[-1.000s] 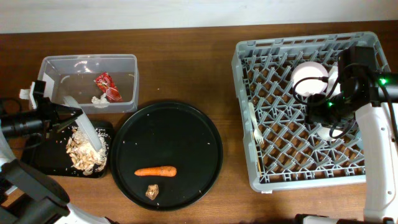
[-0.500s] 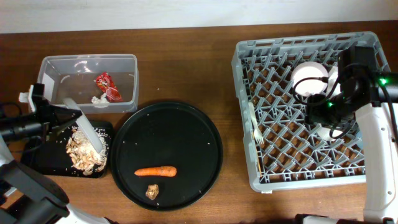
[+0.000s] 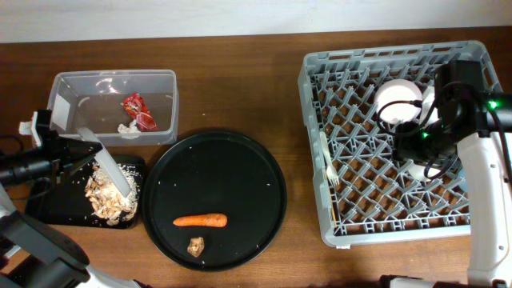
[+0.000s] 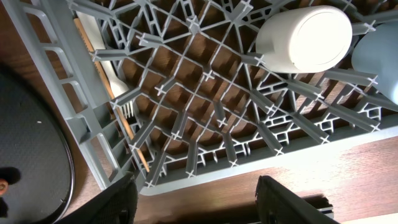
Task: Sort waste into correct bins and load items into the dishwasher rack
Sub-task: 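Hold the plate tilted over the black tray to empty it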
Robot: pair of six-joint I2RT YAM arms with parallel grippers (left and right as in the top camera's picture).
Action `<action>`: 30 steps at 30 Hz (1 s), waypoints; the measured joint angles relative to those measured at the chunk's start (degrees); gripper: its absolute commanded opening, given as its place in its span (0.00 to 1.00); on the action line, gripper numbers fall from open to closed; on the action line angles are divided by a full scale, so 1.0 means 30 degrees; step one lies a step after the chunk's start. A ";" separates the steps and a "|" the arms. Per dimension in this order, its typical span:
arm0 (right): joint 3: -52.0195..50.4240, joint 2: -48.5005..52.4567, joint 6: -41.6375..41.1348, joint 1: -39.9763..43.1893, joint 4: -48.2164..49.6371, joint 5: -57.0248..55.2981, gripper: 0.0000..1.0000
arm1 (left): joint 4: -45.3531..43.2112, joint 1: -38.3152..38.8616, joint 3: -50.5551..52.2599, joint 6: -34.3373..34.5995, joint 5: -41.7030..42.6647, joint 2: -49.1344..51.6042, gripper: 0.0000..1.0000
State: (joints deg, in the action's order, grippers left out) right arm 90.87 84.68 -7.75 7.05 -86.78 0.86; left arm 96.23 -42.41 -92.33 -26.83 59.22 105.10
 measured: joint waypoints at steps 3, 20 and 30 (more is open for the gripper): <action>0.0000 0.0000 0.0007 0.0000 0.0000 0.0000 0.65 | 0.0102 -0.0044 0.0000 -0.0073 0.0051 0.0007 0.00; 0.0000 0.0000 0.0007 0.0000 -0.0007 0.0000 0.64 | 0.0124 -0.0379 0.0029 -0.0568 0.1056 -0.0036 0.00; 0.0000 0.0000 0.0007 0.0000 -0.0007 0.0000 0.64 | 0.0095 0.1035 0.0146 -0.0714 0.0517 -0.0860 0.00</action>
State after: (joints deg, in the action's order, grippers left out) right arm 90.87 84.68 -7.73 7.05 -86.80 0.86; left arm 96.51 -39.31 -91.90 -28.97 60.77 102.52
